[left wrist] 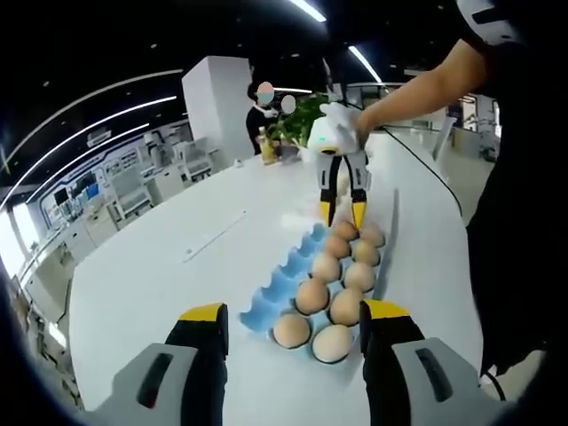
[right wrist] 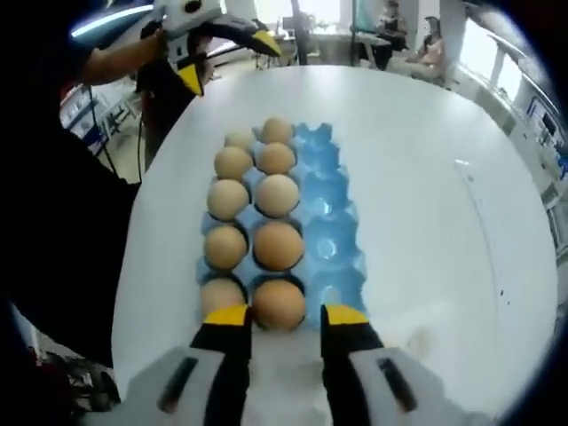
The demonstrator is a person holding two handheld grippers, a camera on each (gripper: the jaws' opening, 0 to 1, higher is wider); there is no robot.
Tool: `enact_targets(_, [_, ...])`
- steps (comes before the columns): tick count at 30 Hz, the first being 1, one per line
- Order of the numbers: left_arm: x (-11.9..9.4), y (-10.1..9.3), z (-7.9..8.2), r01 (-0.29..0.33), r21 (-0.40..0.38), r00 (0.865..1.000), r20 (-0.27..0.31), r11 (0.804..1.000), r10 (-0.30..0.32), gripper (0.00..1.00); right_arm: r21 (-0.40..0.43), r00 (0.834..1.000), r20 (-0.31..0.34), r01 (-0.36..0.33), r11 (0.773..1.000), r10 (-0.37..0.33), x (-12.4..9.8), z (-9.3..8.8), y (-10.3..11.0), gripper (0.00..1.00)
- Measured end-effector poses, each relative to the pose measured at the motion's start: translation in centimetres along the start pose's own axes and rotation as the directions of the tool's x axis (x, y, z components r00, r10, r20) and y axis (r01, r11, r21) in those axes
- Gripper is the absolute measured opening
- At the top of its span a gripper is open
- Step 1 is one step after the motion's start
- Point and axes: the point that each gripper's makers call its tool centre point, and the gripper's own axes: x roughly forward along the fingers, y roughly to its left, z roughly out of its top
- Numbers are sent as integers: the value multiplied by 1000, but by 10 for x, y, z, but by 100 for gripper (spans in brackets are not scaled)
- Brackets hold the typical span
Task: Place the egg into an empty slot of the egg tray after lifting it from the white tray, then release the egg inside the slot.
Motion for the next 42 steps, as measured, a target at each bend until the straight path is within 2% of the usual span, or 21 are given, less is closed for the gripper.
enact_targets(5, [2,0,2,7,6,1000,3,1000,-7,60,21,998,43,37,999,-38,-8,-2,2,30])
enact_targets(13, [5,0,2,15,1,1000,10,1000,-15,60,83,991,87,93,992,-100,-33,-17,4,30])
enact_targets(18, [7,1,4,20,9,1000,19,1000,-20,60,118,987,84,128,985,-139,-44,-29,2,30])
enact_targets(29, [7,3,-2,25,4,1000,13,1000,-25,62,162,979,101,162,973,-180,-57,-37,1,30])
enact_targets(32, [9,1,-4,38,-5,999,8,999,-37,62,168,974,112,178,970,-198,-59,-38,-2,34])
enact_targets(37, [10,1,-5,37,-16,999,-1,999,-37,68,166,964,136,206,964,-230,-59,-40,-10,47])
enact_targets(42, [11,2,-7,39,-14,999,-8,999,-39,68,148,954,159,233,961,-256,-59,-37,-16,49])
